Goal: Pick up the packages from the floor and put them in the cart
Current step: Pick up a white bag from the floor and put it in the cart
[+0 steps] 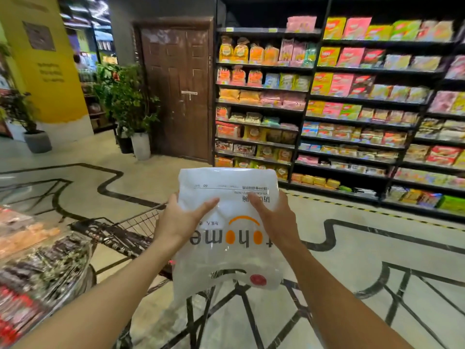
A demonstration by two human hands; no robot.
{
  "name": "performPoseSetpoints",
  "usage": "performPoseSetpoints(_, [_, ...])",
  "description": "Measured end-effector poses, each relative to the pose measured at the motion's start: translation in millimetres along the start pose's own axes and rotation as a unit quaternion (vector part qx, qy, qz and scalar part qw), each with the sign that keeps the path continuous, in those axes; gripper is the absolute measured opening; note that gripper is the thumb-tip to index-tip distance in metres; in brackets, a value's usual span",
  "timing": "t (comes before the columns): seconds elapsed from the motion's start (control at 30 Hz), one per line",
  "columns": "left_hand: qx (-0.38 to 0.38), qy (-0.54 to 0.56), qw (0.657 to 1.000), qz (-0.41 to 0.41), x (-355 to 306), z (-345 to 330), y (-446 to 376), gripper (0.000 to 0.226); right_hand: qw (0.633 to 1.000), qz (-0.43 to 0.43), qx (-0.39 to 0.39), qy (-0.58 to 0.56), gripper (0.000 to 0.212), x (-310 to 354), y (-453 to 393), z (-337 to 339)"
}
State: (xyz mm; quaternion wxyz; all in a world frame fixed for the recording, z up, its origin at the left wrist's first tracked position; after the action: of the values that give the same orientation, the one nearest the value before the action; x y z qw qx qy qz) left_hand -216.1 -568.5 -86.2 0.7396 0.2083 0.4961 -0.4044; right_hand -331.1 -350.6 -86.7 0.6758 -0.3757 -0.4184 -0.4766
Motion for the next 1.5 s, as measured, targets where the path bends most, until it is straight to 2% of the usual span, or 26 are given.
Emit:
performPoseSetpoints(0.17, [-0.016, -0.010, 1.000, 0.006, 5, -30, -87, 0.104, 1.000, 0.007, 0.005, -0.006, 0.068, -15, -91, -10])
performPoseSetpoints(0.37, [-0.052, -0.024, 0.998, 0.029, 17, -72, -188, 0.102, 0.998, 0.046, 0.042, -0.010, 0.065, -40, -212, -27])
performPoseSetpoints(0.47, [-0.069, -0.018, 0.996, 0.062, 25, -86, -234, 0.102, 0.996, 0.055, 0.067, -0.005, 0.070, -50, -275, -42])
performPoseSetpoints(0.67, [-0.149, -0.019, 0.984, 0.092, 38, -80, -293, 0.102, 0.982, 0.093, 0.160, -0.023, 0.071, -41, -375, -102])
performPoseSetpoints(0.8, [-0.198, -0.009, 0.974, 0.113, 71, -58, -319, 0.105, 0.966, 0.120, 0.224, -0.035, 0.075, -39, -415, -165])
performPoseSetpoints(0.93, [-0.228, 0.009, 0.962, 0.147, 117, -39, -340, 0.096, 0.946, 0.121, 0.300, -0.013, 0.084, -59, -449, -246])
performPoseSetpoints(1.1, [-0.251, 0.018, 0.951, 0.182, 187, -28, -371, 0.097, 0.928, 0.103, 0.357, 0.002, 0.070, -79, -467, -313])
performPoseSetpoints(1.2, [-0.237, 0.065, 0.948, 0.200, 230, -37, -383, 0.080, 0.915, 0.095, 0.391, 0.017, 0.078, -103, -477, -354])
performPoseSetpoints(1.27, [-0.242, 0.085, 0.938, 0.231, 265, -44, -388, 0.082, 0.908, 0.080, 0.410, 0.039, 0.080, -126, -484, -386])
performPoseSetpoints(1.3, [-0.241, 0.093, 0.936, 0.238, 280, -47, -390, 0.080, 0.906, 0.068, 0.416, 0.046, 0.079, -138, -486, -400])
performPoseSetpoints(1.43, [-0.230, 0.117, 0.927, 0.271, 324, -62, -397, 0.046, 0.889, 0.035, 0.449, 0.078, 0.073, -182, -490, -442])
performPoseSetpoints(1.5, [-0.229, 0.131, 0.919, 0.293, 346, -72, -396, 0.044, 0.877, 0.020, 0.471, 0.095, 0.065, -205, -491, -460])
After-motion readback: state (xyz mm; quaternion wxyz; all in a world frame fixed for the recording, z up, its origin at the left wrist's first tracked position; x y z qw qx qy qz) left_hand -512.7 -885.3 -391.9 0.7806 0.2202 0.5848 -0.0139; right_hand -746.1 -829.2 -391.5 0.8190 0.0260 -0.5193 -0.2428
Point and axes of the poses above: each hand's wrist, its own y-axis away from the middle knuckle, its own z-axis out of the back of the hand, x = y × z, the point moved 4 cm from there along -y, towards the middle knuckle, and after that the axes turned 6 degrees about x, right-handed, at the moved point
